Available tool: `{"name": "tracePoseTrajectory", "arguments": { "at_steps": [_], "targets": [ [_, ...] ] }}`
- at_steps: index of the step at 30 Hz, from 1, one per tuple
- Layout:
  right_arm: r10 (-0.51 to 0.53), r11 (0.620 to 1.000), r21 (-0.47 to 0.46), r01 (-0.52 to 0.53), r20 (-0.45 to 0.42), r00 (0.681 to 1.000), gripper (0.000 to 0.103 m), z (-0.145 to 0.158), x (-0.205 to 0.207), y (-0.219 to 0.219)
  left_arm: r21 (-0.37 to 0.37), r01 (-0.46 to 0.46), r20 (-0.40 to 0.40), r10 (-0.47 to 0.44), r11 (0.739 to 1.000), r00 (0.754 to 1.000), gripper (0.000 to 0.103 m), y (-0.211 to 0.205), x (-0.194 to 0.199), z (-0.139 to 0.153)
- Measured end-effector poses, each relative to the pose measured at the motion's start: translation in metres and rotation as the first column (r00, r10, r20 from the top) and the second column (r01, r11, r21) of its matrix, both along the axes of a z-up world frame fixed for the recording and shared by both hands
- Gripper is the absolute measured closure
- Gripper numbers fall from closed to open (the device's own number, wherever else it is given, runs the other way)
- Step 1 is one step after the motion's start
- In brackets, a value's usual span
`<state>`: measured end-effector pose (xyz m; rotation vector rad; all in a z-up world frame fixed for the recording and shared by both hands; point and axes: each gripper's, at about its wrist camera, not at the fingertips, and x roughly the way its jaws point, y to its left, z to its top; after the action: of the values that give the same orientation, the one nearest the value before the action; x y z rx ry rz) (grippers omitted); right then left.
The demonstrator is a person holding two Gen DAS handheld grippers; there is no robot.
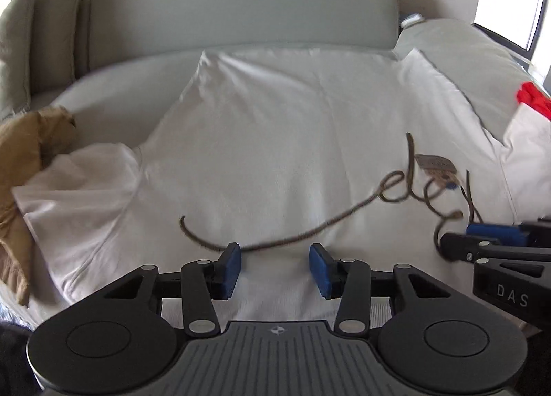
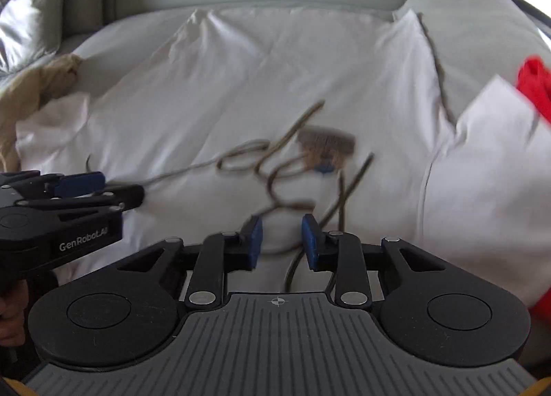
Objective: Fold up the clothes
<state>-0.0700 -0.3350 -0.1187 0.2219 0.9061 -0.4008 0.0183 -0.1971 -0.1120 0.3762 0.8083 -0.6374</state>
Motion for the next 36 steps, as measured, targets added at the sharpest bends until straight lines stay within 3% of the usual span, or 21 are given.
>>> {"name": "tracePoseTrajectory", "arguments": {
  "at_steps": [3, 6, 11, 14, 19, 21, 22, 23, 29, 32, 36],
  "targets": [
    [0.002, 1.0, -0.001, -0.002, 0.041, 0.999, 0.07, -0.001, -0.034, 0.016, -0.006, 0.001, -0.013, -0.001, 1.0, 1.0, 0.06, 0.017, -0.021, -0.005],
    [-0.048, 0.992, 0.119, 0.044, 0.033, 0.998, 0.069, 0.001, -0.059, 0.014, 0.024, -0.001, -0.07, 0.003, 1.0, 0.998, 0.06, 0.027, -0.04, 0.001],
    [-0.137, 0.897, 0.418, 0.144, -0.047, 0.989, 0.07, -0.017, -0.093, 0.009, 0.094, 0.018, -0.214, 0.002, 0.995, 0.977, 0.061, 0.033, -0.058, -0.017],
    [-0.196, 0.842, 0.517, 0.154, 0.027, 0.98, 0.074, -0.017, -0.108, 0.002, 0.056, 0.038, -0.204, -0.026, 0.998, 0.979, 0.061, 0.035, -0.07, -0.013],
    [-0.314, 0.825, 0.539, 0.17, 0.188, 0.931, 0.073, 0.016, -0.131, -0.021, -0.056, 0.035, -0.112, -0.041, 0.998, 0.993, 0.049, 0.033, -0.07, 0.024],
    [-0.387, 0.815, 0.538, 0.214, 0.233, 0.892, 0.065, 0.026, -0.143, -0.034, -0.053, 0.043, -0.057, -0.046, 0.998, 0.997, 0.042, 0.025, -0.066, 0.031],
    [-0.425, 0.813, 0.529, 0.243, 0.255, 0.868, 0.056, 0.031, -0.149, -0.041, -0.049, 0.047, -0.029, -0.049, 0.998, 0.998, 0.041, 0.021, -0.064, 0.035],
    [-0.458, 0.811, 0.518, 0.271, 0.275, 0.845, 0.055, 0.037, -0.155, -0.05, -0.045, 0.042, -0.011, -0.042, 0.998, 0.999, 0.041, 0.017, -0.061, 0.037],
    [-0.595, 0.795, 0.39, 0.464, 0.355, 0.721, 0.053, 0.06, -0.19, -0.094, -0.112, -0.001, -0.075, -0.008, 0.994, 0.997, 0.037, 0.007, -0.061, 0.031],
    [-0.623, 0.78, 0.364, 0.51, 0.366, 0.691, 0.053, 0.059, -0.194, -0.106, -0.092, 0.012, -0.085, -0.02, 0.996, 0.996, 0.031, 0.003, -0.066, 0.022],
    [-0.623, 0.782, 0.326, 0.531, 0.386, 0.681, 0.052, 0.056, -0.197, -0.118, -0.068, 0.015, -0.074, -0.02, 0.998, 0.997, 0.024, 0.0, -0.069, 0.016]
  ]
}}
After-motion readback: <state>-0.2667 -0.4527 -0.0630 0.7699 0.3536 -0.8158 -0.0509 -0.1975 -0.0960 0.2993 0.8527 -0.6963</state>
